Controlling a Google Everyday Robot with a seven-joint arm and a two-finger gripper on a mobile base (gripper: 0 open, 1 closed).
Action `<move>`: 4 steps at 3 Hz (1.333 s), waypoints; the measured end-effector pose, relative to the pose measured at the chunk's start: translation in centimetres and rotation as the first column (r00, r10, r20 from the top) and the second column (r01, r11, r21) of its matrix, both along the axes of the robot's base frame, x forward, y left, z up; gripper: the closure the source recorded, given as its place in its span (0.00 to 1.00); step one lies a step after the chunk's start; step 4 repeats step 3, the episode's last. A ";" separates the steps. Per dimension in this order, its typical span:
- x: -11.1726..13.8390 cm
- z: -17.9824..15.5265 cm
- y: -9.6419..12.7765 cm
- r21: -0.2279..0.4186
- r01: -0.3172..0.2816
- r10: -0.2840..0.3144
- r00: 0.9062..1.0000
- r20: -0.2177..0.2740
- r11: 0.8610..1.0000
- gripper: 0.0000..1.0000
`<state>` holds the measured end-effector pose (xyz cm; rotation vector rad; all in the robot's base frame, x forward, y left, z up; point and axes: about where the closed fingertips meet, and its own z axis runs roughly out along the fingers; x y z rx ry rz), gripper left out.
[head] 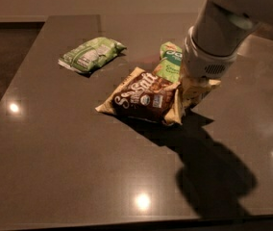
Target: Move brown chip bag near green rice chip bag
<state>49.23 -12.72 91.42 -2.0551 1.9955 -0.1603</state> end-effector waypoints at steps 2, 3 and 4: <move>-0.1 0.2 0.2 -0.005 -0.021 0.022 1.000 0.010 1.000 0.10; -0.1 0.3 0.2 -0.005 -0.022 0.022 1.000 0.013 1.000 0.00; -0.1 0.3 0.2 -0.005 -0.022 0.022 1.000 0.013 1.000 0.00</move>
Offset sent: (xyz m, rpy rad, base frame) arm -0.0002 0.0005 0.0008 -0.0070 -0.0053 0.0248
